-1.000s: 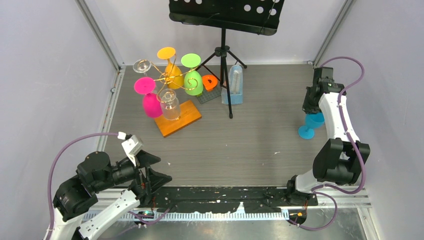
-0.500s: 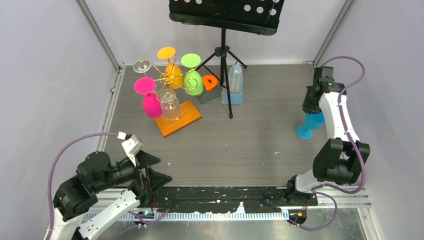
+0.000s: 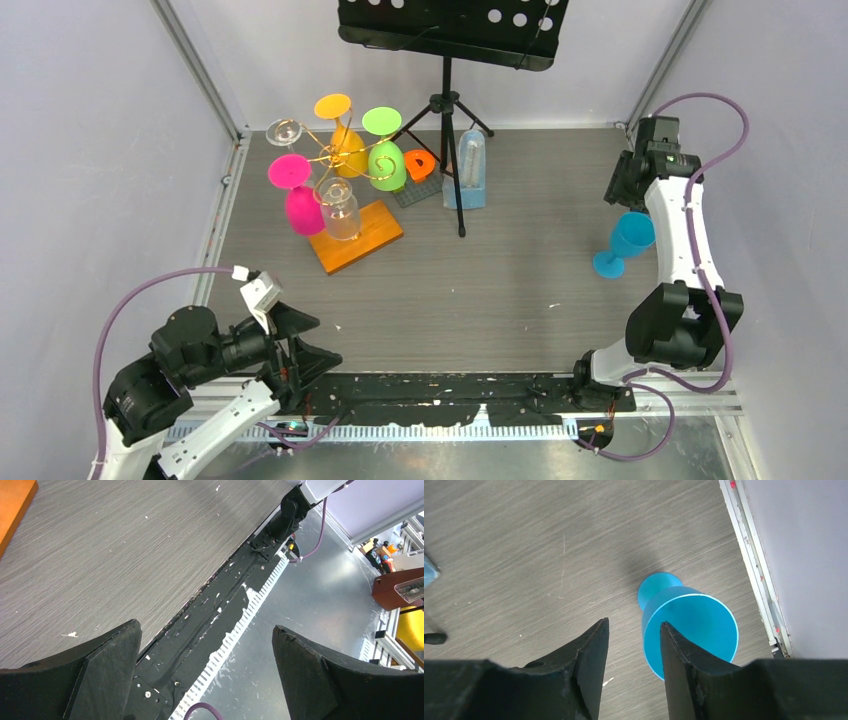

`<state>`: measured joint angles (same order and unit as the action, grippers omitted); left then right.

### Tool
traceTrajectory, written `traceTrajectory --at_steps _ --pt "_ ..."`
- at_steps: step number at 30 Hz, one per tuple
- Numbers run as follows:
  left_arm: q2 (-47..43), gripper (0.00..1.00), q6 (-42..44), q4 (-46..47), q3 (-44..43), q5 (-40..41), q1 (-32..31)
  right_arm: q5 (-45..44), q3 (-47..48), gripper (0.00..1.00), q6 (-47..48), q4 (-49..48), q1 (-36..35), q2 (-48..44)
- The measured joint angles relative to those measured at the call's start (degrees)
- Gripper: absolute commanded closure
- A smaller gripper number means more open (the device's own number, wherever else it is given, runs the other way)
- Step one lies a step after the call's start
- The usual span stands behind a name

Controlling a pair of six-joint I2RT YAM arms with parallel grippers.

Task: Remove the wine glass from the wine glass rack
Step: Place the wine glass at the center of the board, then move the wine rack to the center of the board.

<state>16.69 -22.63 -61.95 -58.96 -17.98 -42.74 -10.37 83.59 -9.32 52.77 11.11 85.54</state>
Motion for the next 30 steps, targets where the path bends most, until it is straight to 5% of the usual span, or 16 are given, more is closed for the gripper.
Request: traceTrajectory --at_steps 9,30 --pt "0.00 0.00 0.02 -2.75 -2.97 2.12 0.00 2.32 6.29 0.45 -0.85 0.48 -2.03 -3.37" --pt "-1.92 0.00 -4.17 -6.08 -3.67 12.48 0.00 16.65 3.89 0.36 -6.62 -8.15 -24.70 -16.72"
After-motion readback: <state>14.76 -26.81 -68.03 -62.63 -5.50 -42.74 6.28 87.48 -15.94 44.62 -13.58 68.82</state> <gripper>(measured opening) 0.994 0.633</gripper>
